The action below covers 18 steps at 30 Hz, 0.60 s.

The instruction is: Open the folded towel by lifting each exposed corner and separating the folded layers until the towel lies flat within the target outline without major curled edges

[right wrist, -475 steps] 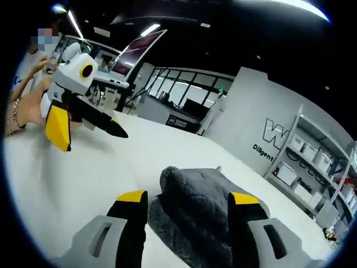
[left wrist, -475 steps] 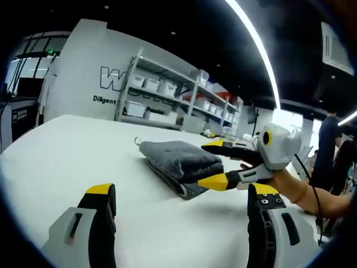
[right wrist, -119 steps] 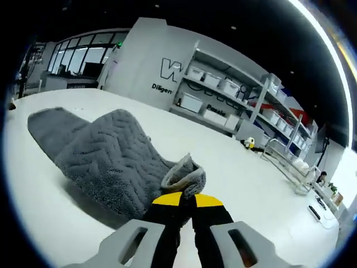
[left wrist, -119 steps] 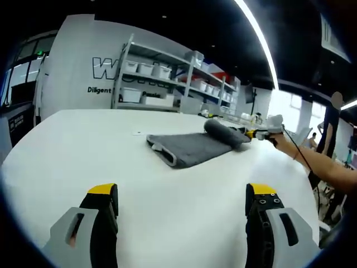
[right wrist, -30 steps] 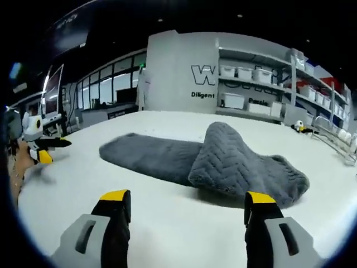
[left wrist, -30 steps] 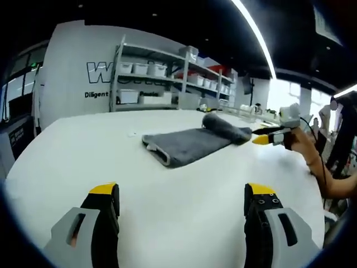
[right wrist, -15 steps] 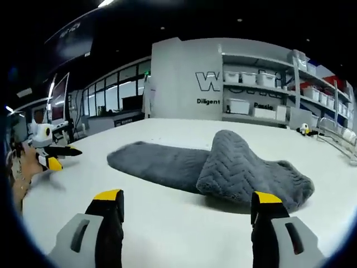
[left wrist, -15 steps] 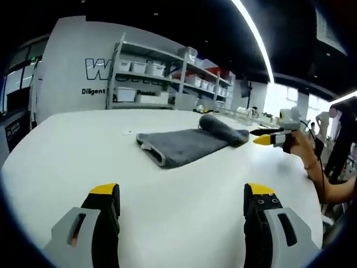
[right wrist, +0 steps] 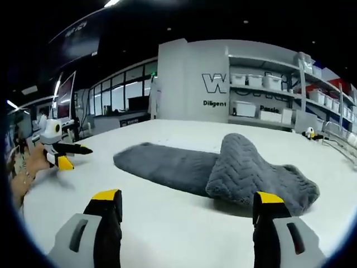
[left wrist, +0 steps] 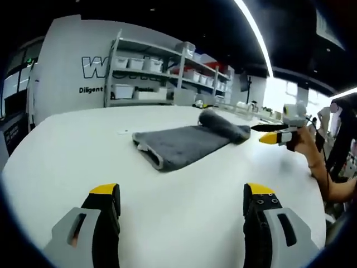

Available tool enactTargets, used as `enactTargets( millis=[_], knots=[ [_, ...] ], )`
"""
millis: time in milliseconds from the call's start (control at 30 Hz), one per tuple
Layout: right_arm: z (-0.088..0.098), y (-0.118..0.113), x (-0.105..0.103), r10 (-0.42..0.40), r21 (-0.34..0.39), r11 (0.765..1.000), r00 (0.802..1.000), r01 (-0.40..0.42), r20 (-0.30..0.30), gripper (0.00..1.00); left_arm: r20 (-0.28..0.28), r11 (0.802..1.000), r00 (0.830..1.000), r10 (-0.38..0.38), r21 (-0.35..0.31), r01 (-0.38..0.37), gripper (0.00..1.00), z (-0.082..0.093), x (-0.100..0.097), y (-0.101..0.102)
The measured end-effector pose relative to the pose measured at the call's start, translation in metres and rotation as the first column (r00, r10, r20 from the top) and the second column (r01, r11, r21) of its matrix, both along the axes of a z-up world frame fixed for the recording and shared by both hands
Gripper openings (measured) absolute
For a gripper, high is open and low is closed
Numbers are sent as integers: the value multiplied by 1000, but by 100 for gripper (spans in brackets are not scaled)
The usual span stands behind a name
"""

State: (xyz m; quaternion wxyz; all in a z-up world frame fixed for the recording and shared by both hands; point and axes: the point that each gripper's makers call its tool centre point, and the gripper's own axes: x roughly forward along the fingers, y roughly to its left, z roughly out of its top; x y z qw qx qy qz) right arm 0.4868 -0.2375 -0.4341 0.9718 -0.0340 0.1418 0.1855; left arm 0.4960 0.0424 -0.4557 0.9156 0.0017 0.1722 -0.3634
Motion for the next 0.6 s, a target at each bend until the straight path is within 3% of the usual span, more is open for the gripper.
enactTargets(
  millis=[267, 400, 600],
  knots=[
    [-1, 5, -9, 17, -13, 1000, 1000, -17, 8, 99, -20, 997, 1000, -7, 75, 9, 84, -6, 16, -15],
    [6, 8, -12, 18, 0, 1000, 999, -18, 46, 99, -24, 999, 999, 36, 38, -35, 79, -4, 27, -16],
    [6, 10, -12, 25, 9, 1000, 999, -26, 45, 99, 1, 999, 999, 35, 21, -35, 72, -4, 31, -33]
  ],
)
